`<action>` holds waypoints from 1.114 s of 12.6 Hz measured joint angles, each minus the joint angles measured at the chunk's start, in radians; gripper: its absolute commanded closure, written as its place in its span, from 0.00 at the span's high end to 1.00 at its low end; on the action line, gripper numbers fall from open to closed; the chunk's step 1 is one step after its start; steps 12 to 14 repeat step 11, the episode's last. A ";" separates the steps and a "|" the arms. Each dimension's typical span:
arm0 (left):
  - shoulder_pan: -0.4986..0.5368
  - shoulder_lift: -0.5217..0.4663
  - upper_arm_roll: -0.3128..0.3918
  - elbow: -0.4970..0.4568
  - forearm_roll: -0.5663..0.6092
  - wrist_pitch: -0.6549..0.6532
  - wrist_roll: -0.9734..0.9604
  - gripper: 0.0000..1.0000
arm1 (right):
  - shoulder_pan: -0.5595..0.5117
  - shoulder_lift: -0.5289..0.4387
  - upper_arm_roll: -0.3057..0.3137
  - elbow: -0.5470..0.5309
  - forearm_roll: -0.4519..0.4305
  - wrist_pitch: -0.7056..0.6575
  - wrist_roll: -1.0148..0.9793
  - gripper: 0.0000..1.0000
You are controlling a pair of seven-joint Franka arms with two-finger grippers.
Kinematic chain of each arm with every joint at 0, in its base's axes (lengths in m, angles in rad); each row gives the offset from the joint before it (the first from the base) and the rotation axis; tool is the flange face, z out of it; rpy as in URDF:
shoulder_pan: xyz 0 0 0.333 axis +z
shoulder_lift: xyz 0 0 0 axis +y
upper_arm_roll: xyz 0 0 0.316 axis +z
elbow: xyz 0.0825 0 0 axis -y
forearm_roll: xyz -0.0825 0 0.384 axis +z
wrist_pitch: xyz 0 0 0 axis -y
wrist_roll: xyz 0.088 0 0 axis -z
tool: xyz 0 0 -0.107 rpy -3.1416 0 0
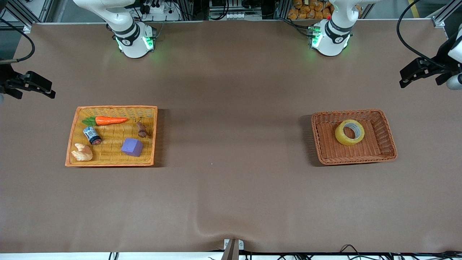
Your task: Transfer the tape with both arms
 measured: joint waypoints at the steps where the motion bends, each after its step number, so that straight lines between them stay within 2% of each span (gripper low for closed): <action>1: -0.011 -0.003 0.016 -0.009 0.000 -0.001 0.000 1.00 | 0.000 0.000 0.000 0.000 0.000 0.000 0.000 1.00; 4: -0.065 -0.010 0.083 -0.025 -0.001 -0.002 0.000 1.00 | 0.000 0.000 0.000 0.000 0.000 0.000 0.000 1.00; 14: -0.069 -0.010 0.090 -0.061 -0.001 -0.002 0.000 1.00 | 0.000 0.000 0.000 0.000 0.000 0.002 0.000 1.00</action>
